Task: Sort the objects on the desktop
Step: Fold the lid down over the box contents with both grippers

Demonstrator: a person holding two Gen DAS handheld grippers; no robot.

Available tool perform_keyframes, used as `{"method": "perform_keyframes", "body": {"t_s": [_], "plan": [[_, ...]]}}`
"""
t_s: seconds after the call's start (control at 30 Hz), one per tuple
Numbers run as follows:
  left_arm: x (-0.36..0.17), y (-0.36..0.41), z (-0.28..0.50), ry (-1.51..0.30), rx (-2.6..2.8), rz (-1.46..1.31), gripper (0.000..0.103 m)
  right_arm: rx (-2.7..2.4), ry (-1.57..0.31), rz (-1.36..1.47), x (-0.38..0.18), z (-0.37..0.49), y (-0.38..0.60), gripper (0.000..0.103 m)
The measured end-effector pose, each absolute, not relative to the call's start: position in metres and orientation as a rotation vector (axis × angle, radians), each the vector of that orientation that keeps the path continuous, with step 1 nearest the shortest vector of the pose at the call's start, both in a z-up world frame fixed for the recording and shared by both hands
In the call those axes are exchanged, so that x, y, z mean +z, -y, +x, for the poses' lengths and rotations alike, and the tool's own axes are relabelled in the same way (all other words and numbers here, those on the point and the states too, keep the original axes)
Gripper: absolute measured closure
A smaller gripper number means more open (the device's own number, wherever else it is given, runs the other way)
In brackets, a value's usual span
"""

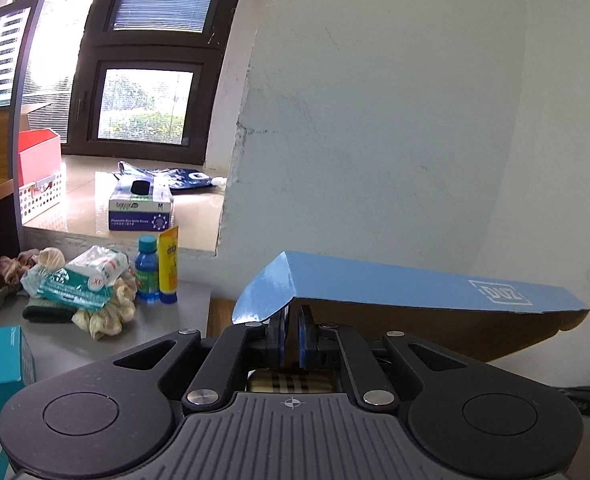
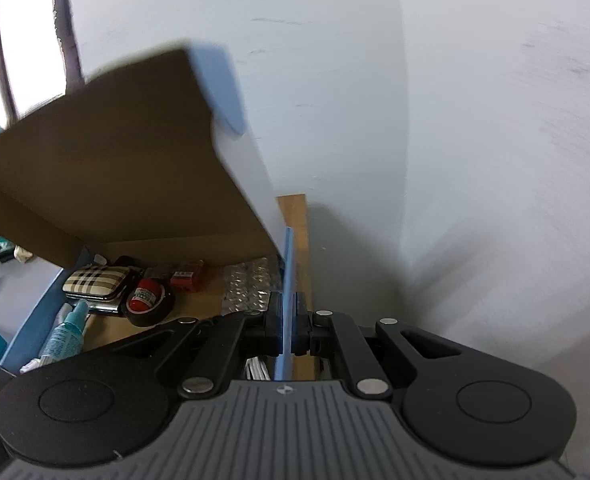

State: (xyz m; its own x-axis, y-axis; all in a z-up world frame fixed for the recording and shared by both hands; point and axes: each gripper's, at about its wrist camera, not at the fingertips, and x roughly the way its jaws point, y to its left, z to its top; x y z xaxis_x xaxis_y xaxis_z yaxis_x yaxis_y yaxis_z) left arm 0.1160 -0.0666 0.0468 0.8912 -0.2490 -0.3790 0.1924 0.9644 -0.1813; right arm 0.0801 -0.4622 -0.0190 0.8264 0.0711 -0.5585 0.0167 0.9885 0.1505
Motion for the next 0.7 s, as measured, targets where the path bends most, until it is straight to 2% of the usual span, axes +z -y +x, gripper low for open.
{"method": "perform_keyframes", "body": {"t_s": [0.13,0.4,0.47,0.6,0.7], "plan": [[0.036,0.064,0.103,-0.421,-0.234,-0.166,0.095,-0.008,-0.581,0.176,-0.01,0.054,0.471,0.096],[0.011,0.061,0.076,-0.424,-0.259,-0.201,0.095,0.007,-0.507,0.144,0.033,0.019,0.47,0.085],[0.005,0.062,0.069,-0.428,-0.264,-0.202,0.095,0.014,-0.49,0.118,0.042,0.015,0.465,0.066],[-0.008,0.061,0.06,-0.445,-0.273,-0.203,0.095,0.024,-0.472,0.075,0.051,0.011,0.453,0.063],[-0.017,0.058,0.058,-0.468,-0.278,-0.217,0.095,0.062,-0.479,0.08,0.056,0.015,0.447,0.057]]}}
